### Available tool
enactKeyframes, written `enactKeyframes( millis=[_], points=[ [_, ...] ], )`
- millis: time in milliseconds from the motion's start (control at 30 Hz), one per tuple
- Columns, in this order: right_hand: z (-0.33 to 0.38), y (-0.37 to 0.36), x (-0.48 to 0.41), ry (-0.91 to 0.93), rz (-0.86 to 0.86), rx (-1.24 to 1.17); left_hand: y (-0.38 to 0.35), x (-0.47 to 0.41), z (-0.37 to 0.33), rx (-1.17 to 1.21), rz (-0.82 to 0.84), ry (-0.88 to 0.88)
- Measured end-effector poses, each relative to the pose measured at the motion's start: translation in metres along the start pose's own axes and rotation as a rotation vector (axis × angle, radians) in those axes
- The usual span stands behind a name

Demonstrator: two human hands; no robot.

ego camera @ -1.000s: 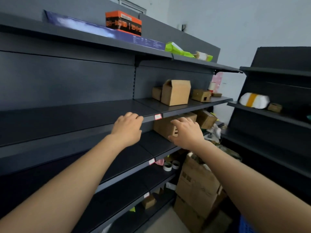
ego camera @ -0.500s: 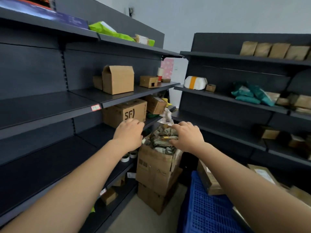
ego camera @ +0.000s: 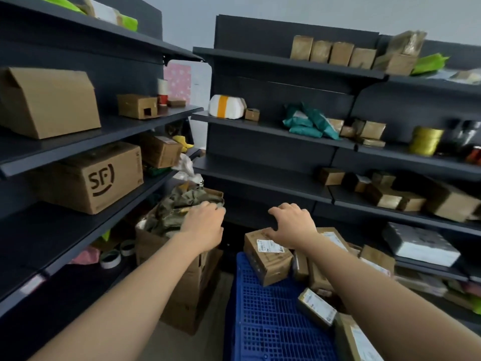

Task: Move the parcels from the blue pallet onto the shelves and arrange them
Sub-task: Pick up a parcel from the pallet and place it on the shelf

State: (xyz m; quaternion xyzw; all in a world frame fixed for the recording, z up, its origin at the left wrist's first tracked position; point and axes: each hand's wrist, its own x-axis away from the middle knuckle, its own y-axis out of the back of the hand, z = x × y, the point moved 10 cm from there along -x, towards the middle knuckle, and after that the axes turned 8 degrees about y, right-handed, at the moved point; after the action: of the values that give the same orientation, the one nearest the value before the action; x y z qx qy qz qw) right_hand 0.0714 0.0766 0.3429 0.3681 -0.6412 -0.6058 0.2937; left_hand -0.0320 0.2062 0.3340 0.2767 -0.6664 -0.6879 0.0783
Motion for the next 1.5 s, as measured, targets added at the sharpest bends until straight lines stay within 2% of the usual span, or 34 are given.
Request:
enactKeyframes(
  millis=[233,533,833,1033,1333,1500],
  points=[
    [-0.071,-0.054,-0.027,-0.159,0.130,-0.021,-0.078,-0.059,-0.040,0.013,0.136,-0.082],
    [-0.146,-0.144,-0.059,-0.239,0.285,-0.103,-0.179,-0.111,-0.083,0.041,0.331,-0.104],
    [-0.215,-0.227,-0.109,-0.187,0.412,-0.128,-0.284,-0.155,-0.115,0.076,0.553,0.001],
    [-0.246,-0.290,-0.140,-0.214,0.496,-0.176,-0.354,-0.184,-0.122,0.075,0.642,0.022],
    [-0.262,-0.409,-0.184,-0.352,0.547,-0.400,-0.481,-0.213,-0.116,0.279,0.804,0.127],
    [-0.265,-0.460,-0.197,-0.508,0.506,-0.561,-0.534,-0.211,-0.110,0.417,0.890,0.281]
  ],
)
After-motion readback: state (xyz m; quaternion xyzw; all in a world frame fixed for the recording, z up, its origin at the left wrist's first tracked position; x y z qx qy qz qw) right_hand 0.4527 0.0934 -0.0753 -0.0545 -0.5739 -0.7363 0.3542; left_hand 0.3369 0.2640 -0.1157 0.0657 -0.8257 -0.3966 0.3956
